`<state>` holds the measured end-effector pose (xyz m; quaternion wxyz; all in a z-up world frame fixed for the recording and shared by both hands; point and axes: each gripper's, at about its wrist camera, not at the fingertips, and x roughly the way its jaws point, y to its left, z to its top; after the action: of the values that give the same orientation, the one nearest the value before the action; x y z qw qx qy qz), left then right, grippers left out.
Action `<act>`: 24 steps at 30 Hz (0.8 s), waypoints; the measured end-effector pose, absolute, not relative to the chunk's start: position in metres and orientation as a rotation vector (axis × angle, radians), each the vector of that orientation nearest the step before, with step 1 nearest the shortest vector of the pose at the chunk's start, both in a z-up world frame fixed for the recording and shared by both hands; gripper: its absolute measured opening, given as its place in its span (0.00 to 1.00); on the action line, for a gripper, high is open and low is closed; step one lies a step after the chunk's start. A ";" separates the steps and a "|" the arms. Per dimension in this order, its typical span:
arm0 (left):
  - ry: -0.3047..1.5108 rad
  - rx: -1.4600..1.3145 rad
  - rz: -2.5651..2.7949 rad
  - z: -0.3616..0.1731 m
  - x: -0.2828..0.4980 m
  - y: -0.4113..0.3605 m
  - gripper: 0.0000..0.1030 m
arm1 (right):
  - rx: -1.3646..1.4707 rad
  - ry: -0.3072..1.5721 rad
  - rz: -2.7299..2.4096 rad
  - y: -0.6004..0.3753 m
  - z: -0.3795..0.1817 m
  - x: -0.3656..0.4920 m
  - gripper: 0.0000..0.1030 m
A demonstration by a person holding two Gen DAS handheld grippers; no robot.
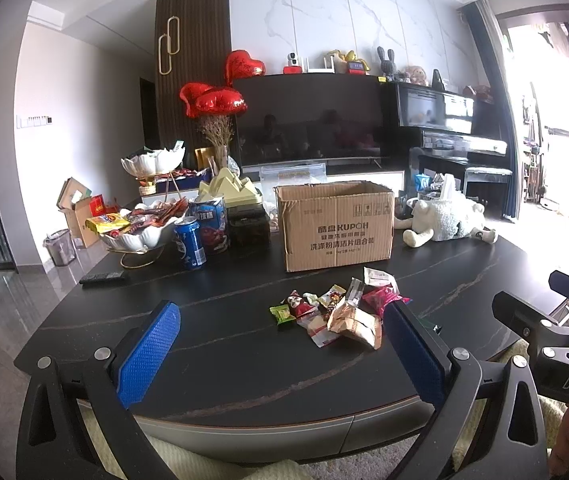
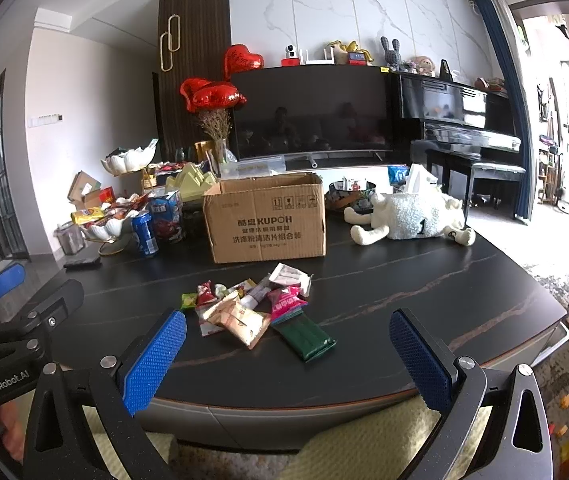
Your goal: Organize snacks
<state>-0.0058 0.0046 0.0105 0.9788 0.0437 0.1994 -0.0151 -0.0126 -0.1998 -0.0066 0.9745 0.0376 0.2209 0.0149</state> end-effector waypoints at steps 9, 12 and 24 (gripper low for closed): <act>0.399 0.087 -0.031 0.009 -0.006 0.005 1.00 | 0.075 0.445 0.031 -0.198 -0.006 -0.012 1.00; 0.401 0.087 -0.031 0.010 -0.006 0.005 1.00 | 0.074 0.447 0.031 -0.198 -0.006 -0.012 1.00; 0.401 0.086 -0.032 0.009 -0.007 0.005 1.00 | 0.072 0.453 0.033 -0.192 -0.004 -0.013 1.00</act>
<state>-0.0069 0.0054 0.0092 0.9789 0.0428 0.1990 -0.0161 -0.0130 -0.1922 -0.0042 0.9737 0.0357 0.2244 0.0166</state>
